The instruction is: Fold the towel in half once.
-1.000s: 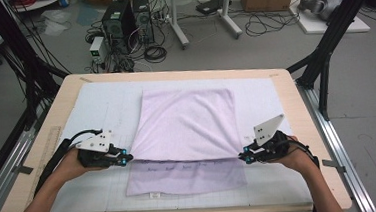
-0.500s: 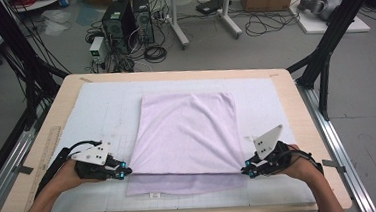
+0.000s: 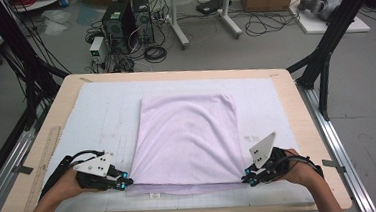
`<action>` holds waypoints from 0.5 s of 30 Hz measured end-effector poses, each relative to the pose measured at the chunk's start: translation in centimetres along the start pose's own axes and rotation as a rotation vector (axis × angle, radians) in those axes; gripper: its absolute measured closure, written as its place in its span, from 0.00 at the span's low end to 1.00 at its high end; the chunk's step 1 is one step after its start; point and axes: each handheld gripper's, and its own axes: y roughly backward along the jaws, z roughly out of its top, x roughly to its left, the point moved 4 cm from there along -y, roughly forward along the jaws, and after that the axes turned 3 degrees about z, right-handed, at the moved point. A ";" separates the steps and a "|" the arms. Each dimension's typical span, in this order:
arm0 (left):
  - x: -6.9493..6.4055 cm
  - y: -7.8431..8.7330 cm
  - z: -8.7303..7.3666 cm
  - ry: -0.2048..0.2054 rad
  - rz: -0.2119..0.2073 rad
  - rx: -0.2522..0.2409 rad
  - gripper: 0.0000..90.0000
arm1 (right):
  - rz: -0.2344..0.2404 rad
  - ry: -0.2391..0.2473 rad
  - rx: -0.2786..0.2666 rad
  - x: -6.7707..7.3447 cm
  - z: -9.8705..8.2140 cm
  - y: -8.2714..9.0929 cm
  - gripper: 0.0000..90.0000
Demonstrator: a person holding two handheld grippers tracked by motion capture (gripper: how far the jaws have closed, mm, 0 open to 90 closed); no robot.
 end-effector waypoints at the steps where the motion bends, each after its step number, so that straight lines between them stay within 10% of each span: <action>1: -0.1 0.0 0.0 -0.003 -0.007 0.000 0.99 | 0.004 0.006 -0.006 0.1 0.0 0.0 0.97; 15: -1.3 -0.3 -0.9 0.002 -0.045 0.005 0.99 | 0.055 0.003 0.029 0.8 -0.3 -0.9 0.97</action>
